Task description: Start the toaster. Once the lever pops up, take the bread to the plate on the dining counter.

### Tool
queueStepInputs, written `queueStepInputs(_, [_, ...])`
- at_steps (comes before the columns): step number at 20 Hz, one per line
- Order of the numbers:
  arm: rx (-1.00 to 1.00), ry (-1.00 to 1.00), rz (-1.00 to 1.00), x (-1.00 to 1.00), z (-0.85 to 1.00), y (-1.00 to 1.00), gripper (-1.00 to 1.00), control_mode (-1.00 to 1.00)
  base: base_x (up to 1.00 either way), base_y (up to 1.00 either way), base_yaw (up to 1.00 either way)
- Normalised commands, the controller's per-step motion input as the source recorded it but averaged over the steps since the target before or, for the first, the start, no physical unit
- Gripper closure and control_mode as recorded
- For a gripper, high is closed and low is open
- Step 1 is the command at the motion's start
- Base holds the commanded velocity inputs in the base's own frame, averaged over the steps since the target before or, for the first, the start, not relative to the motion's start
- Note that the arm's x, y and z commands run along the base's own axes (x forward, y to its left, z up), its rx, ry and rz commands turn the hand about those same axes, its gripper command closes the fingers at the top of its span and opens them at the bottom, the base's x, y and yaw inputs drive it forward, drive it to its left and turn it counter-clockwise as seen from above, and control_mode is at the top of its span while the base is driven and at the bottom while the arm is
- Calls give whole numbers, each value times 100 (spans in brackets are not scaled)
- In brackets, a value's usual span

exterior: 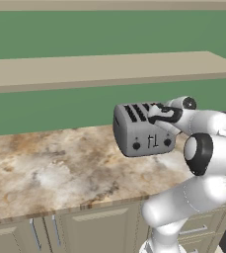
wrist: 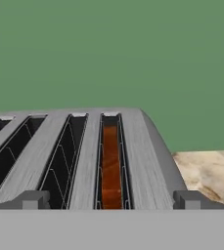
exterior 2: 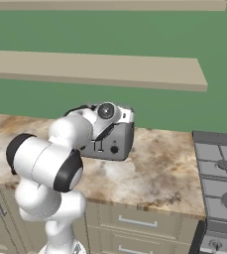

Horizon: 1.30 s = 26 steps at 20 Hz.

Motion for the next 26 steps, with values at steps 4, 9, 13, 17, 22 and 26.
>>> queueStepInputs(4, [0,6,0,6,0,0,-100,-100,0,0,0])
queueStepInputs(9, [0,4,0,0,0,0,-100,-100,0,0,0])
queueStepInputs(13, [0,5,0,1,0,0,-100,-100,0,0,0])
queueStepInputs(17, [0,4,0,5,0,0,-100,-100,0,0,0])
queueStepInputs(22, [0,4,0,5,0,0,-100,-100,0,0,0])
queueStepInputs(26, [0,3,0,0,0,0,-100,-100,0,0,0])
